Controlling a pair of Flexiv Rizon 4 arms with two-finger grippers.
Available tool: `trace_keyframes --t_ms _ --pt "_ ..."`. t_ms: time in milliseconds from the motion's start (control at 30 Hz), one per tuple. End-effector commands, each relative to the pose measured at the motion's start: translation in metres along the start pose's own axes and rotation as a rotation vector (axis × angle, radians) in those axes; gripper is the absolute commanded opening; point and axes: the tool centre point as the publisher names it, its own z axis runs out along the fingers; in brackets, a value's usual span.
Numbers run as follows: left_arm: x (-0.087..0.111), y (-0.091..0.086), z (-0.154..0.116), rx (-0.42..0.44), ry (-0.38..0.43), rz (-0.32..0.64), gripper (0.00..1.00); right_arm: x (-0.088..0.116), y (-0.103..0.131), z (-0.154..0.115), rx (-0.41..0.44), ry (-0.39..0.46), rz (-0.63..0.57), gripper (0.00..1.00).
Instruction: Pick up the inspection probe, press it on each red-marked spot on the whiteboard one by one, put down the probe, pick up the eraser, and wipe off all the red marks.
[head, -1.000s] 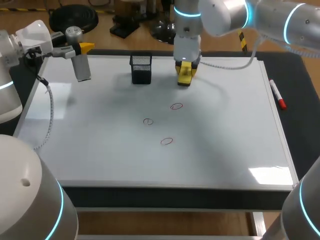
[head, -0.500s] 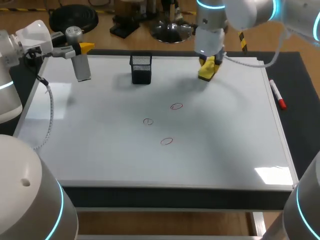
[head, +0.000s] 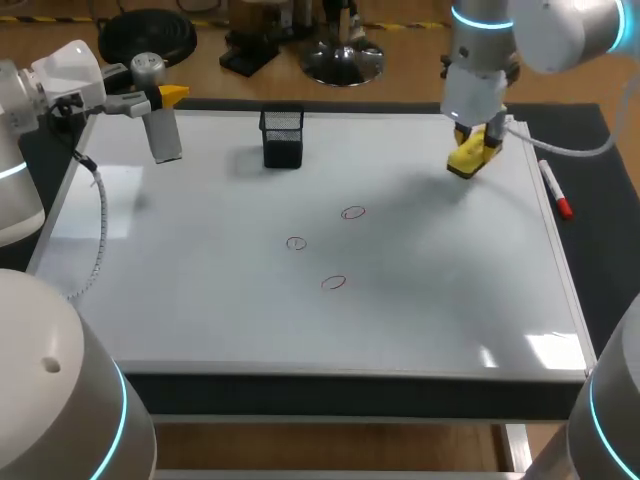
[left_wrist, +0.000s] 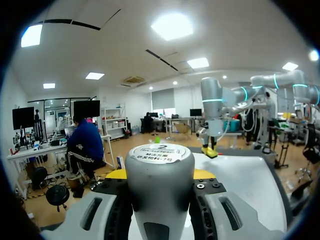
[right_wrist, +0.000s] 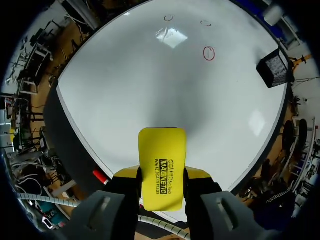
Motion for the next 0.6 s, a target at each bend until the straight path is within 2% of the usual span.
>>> trace_keyframes --t_ms 33,267,600 --pt "-0.0001 -0.0005 0.0003 0.001 -0.001 0.001 0.0 0.0334 0.0005 0.0023 -0.002 -0.013 0.0 0.0" --pt "-0.0001 -0.0005 0.0003 0.001 -0.001 0.001 0.0 0.0387 0.0011 0.0091 -0.033 -0.031 0.018 0.0" --pt "-0.0001 -0.0005 0.0003 0.001 -0.001 0.001 0.0 0.0387 0.0011 0.0091 -0.033 -0.031 0.018 0.0"
